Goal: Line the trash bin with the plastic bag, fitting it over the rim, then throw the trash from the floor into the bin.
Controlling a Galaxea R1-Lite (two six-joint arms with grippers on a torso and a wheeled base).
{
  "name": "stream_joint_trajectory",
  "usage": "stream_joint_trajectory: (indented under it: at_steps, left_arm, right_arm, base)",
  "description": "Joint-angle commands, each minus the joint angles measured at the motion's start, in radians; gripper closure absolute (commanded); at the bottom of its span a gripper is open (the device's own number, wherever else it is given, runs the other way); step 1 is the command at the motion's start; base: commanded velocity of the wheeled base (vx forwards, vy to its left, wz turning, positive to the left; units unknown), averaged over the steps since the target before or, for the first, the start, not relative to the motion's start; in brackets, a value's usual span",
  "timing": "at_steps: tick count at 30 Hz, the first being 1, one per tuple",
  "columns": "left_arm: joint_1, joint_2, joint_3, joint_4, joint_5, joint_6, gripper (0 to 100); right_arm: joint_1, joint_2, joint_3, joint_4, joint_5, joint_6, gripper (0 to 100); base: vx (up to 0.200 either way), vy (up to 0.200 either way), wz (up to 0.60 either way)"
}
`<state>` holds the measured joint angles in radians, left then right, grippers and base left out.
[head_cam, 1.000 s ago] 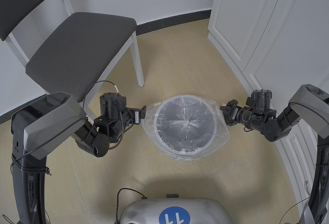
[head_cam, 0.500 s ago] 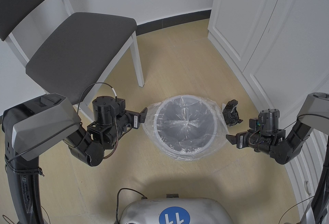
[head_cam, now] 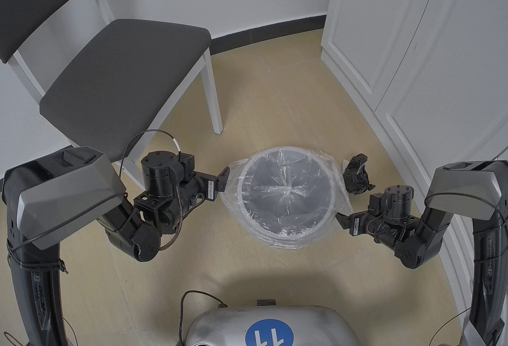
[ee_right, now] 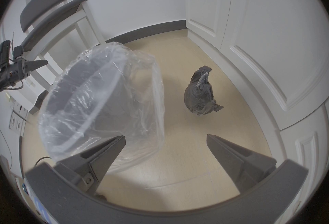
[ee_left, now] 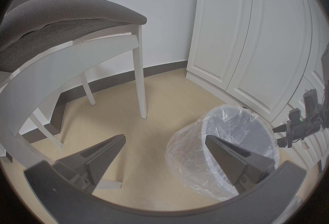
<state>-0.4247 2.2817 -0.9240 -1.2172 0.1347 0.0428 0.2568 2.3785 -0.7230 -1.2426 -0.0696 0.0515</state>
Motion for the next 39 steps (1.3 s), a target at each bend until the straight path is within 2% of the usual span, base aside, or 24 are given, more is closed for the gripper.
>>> stream_joint_trajectory:
  at_steps: [1,5,13,16,20,24,27,28,31,39]
  left_arm:
    - [-0.002,0.007,0.001,-0.002,0.0,0.002,0]
    - [-0.003,0.007,0.004,-0.007,0.0,0.002,0]
    - [-0.009,0.015,0.004,-0.016,0.0,0.002,0]
    - [-0.009,0.019,0.004,-0.015,0.0,0.005,0]
    - [-0.006,0.019,0.034,-0.016,0.0,0.022,0]
    - [-0.005,0.012,0.111,-0.016,-0.001,0.037,0]
    - [-0.002,0.015,0.149,-0.018,-0.007,0.037,0]
    - [0.0,0.019,0.172,-0.018,-0.03,0.037,0]
    - [-0.006,0.035,0.169,-0.018,-0.056,0.031,0]
    - [-0.023,0.148,0.106,-0.067,-0.049,0.026,0]
  right_arm:
    - [0.016,0.136,-0.069,-0.014,0.002,0.005,0]
    - [0.025,0.172,-0.088,0.012,0.007,0.001,0]
    - [0.027,0.185,-0.197,0.21,0.027,-0.015,0]
    - [0.027,0.185,-0.225,0.239,0.025,-0.041,0]
    - [0.029,0.157,-0.199,0.178,0.025,-0.045,0]
    - [0.038,0.07,-0.09,0.087,0.03,-0.039,0]
    - [0.059,0.014,-0.042,0.074,0.028,-0.042,0]
    - [0.065,-0.03,-0.013,0.075,0.028,-0.042,0]
    - [0.062,-0.07,0.011,0.075,0.028,-0.044,0]
    - [0.021,-0.179,0.042,0.083,0.04,-0.044,0]
  base:
    - [0.0,0.0,0.0]
    - [0.0,0.0,0.0]
    - [0.0,0.0,0.0]
    - [0.0,0.0,0.0]
    - [0.0,0.0,0.0]
    - [0.0,0.0,0.0]
    - [0.0,0.0,0.0]
    - [0.0,0.0,0.0]
    - [0.0,0.0,0.0]
    - [0.0,0.0,0.0]
